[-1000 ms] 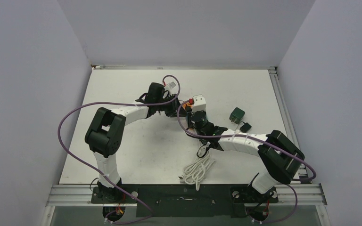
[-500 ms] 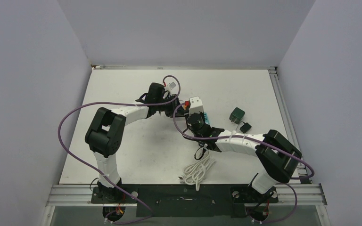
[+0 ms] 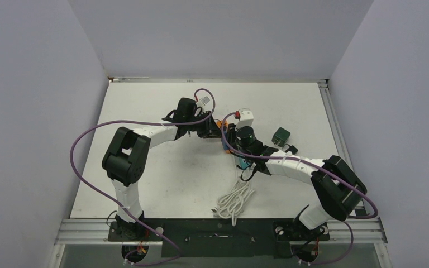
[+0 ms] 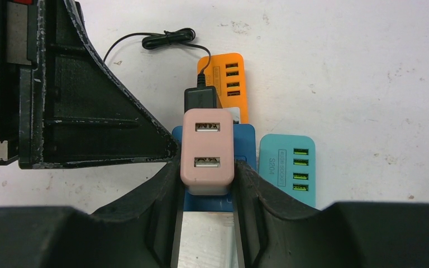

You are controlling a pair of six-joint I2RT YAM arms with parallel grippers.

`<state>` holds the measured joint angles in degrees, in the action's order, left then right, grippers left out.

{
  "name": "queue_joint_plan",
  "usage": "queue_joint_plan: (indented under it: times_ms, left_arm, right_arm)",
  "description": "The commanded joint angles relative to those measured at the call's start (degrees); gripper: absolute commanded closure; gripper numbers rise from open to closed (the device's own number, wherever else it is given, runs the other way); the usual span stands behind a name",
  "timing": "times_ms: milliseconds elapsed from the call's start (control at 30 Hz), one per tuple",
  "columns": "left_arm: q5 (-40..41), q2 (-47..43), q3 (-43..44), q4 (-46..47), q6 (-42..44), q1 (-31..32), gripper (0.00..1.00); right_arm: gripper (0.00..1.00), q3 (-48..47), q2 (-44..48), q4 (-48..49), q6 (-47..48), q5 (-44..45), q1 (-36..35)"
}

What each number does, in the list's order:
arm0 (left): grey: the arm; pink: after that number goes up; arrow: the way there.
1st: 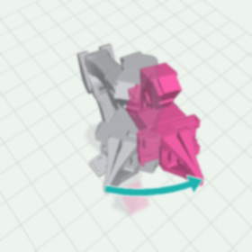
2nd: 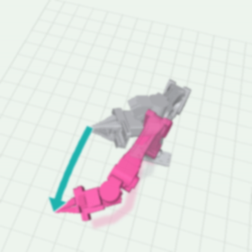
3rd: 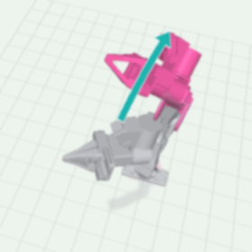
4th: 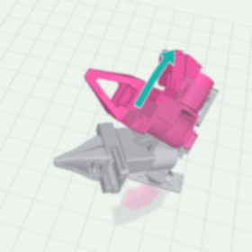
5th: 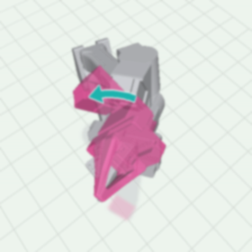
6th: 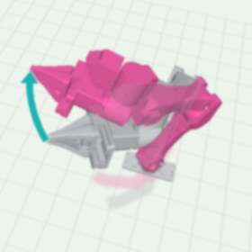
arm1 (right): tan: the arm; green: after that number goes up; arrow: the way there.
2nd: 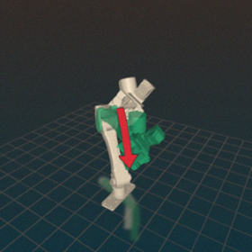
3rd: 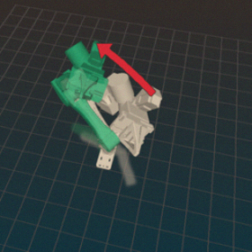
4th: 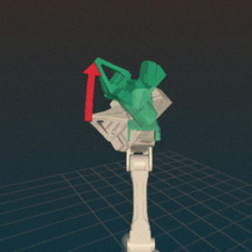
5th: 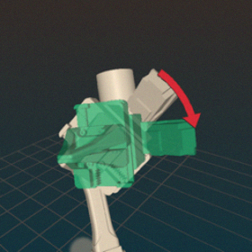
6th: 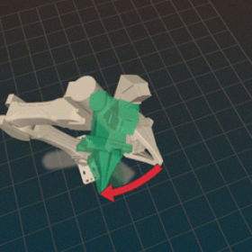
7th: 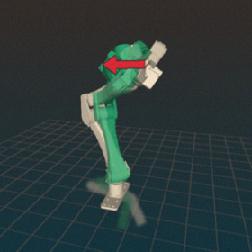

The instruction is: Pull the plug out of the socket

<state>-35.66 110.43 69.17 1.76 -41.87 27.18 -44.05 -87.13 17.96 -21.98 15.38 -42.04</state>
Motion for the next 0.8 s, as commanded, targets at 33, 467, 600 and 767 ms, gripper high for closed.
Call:
queue_joint_plan:
  times_ms: [33,467,600,767]
  left_arm:
    - [4.97,4.0,-2.46,-10.37,3.68,1.03,0.82]
    - [4.9,4.18,-2.36,-10.46,3.72,1.04,0.82]
    - [4.8,4.26,-2.36,-10.46,3.71,1.09,0.82]
    - [4.72,4.4,-2.36,-10.49,3.72,1.12,0.82]
  right_arm:
    - [0.95,0.62,1.23,2.61,-2.02,-1.34,1.55]
    - [0.95,0.25,1.2,2.11,0.04,2.3,-0.29]
    - [0.95,-0.98,0.56,0.82,2.94,8.23,-3.64]
    - [0.95,-2.92,-1.17,-0.06,6.61,15.31,-8.22]
